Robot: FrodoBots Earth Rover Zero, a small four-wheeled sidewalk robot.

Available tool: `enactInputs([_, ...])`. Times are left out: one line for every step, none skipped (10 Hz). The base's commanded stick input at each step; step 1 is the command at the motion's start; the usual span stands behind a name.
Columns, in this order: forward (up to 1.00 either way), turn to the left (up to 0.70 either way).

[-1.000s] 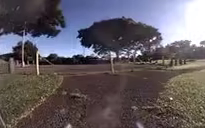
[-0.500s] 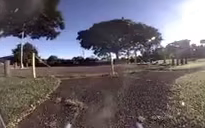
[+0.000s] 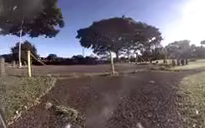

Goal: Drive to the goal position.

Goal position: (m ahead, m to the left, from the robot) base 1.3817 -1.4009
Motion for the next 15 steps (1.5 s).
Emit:
enactInputs([0.45,0.0])
enactInputs([0.45,0.0])
enactInputs([0.45,0.0])
enactInputs([0.45,0.0])
enactInputs([0.45,0.0])
enactInputs([0.45,0.0])
enactInputs([0.45,0.0])
enactInputs([0.45,0.0])
enactInputs([0.45,0.0])
enactInputs([0.45,0.0])
enactInputs([0.45,0.0])
enactInputs([0.45,0.0])
enactInputs([0.45,0.0])
enactInputs([0.45,0.0])
enactInputs([0.45,0.0])
